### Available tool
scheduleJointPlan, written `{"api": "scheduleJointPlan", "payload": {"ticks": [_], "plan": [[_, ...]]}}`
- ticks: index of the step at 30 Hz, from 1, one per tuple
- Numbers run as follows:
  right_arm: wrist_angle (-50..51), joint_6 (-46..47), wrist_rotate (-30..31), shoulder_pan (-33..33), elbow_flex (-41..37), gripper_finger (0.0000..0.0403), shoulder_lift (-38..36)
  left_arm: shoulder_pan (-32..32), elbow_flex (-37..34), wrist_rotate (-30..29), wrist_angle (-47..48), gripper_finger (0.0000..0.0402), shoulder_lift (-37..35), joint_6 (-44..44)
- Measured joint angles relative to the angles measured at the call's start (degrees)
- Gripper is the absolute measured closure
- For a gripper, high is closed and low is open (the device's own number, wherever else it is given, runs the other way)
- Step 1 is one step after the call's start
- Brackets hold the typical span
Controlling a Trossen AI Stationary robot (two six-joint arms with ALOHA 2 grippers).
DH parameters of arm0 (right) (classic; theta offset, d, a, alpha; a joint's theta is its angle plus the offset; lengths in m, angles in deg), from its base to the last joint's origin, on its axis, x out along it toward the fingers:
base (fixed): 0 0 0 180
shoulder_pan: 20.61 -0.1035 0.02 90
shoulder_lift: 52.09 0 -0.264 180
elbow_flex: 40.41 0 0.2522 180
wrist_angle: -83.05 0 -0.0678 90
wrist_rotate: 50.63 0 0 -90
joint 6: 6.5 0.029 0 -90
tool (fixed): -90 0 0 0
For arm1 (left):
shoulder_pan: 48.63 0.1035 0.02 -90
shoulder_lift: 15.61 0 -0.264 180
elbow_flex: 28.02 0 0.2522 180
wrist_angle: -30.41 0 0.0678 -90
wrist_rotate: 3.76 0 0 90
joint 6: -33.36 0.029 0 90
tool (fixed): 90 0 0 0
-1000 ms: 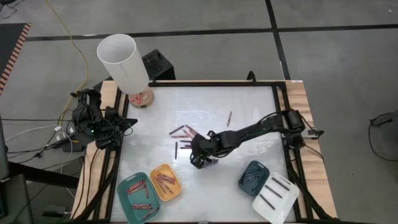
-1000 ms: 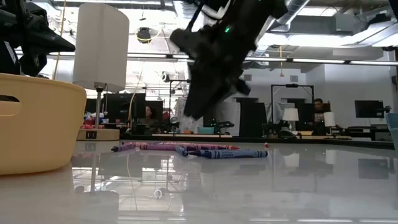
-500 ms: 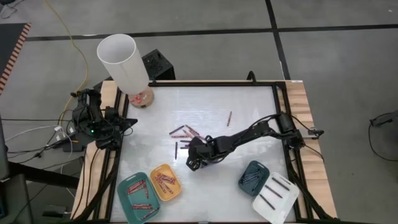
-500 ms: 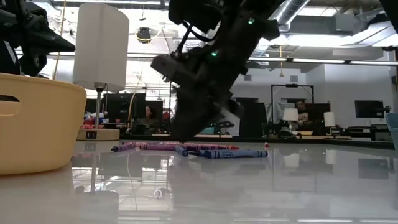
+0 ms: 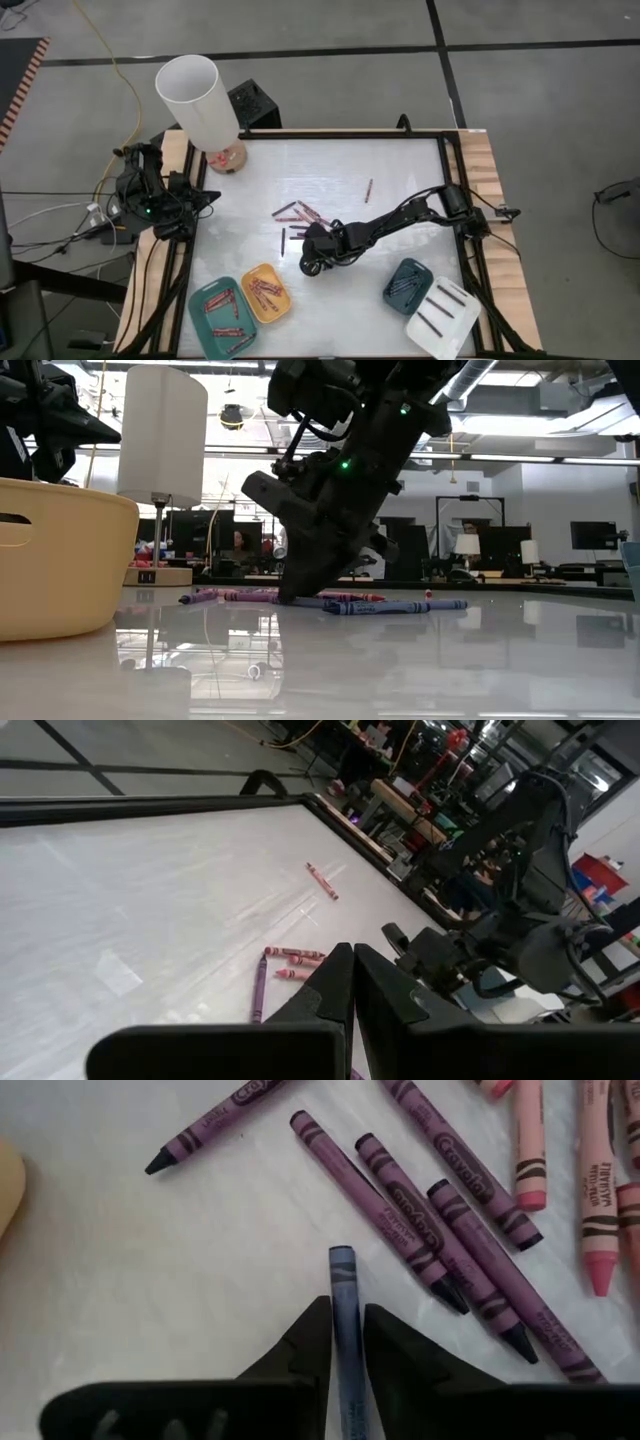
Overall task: Sort crayons
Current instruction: Put the blue crayon into the dark blue bin
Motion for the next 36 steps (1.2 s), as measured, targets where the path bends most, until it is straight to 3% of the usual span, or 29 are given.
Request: {"api": "scheduleJointPlan", "payload": {"ticks": [9, 19, 25, 30, 36], "plan": [[1.23, -1.35, -0.26, -0.32, -0.03, 0.0393, -0.22, 0.0, 0.0, -0.07, 0.02, 0.0401, 0.0, 0.0], [1.61, -2.4, -0.3, -1.15, -0.38, 0.04, -2.59, 0.01, -0.02, -0.09, 0.02, 0.0401, 0.0, 0.0], [3.98, -3.78, 1.12, -2.51, -0.29, 0.04, -9.16, 0.0, 0.0, -0.11, 0.02, 0.0401, 0.0, 0.0], [11.81, -3.92, 2.23, -4.71, -0.31, 0.04, -14.81, 0.0, 0.0, -0.11, 0.02, 0.0401, 0.0, 0.0], [29.92, -3.59, 1.94, -9.67, -0.24, 0.04, -20.93, 0.0, -0.02, -0.11, 0.02, 0.0401, 0.0, 0.0]]}}
